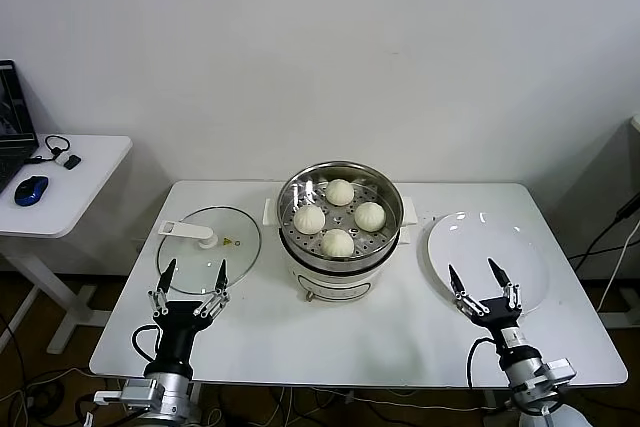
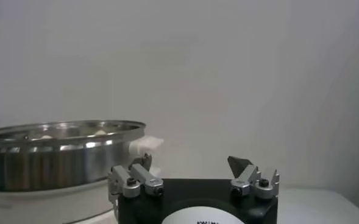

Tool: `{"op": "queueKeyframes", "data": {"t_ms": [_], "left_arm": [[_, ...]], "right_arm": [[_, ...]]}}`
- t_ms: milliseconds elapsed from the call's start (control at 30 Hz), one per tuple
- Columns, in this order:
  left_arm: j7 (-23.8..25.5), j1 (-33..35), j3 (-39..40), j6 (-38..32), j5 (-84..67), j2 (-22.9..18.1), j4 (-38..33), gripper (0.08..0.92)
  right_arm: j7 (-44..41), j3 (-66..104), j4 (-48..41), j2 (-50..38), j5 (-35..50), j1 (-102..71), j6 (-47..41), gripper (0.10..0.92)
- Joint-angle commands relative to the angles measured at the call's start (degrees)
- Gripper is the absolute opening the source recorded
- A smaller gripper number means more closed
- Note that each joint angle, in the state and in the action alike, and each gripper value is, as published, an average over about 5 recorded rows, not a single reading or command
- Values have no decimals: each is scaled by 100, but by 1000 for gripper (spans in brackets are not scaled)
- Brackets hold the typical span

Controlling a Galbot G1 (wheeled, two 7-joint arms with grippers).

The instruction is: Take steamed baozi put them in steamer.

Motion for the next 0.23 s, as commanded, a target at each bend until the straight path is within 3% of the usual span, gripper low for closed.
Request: {"op": "queueKeyframes", "data": {"t_ms": [33,233], "left_arm": [[16,37,-15,-14,17,-6,4,823],[52,25,-62,-25,75,3,53,823]], "right_arm": [[81,-114,-14,-24,68,-291,68,823],[40,-154,-29,-30,75,-302,72,823]]}}
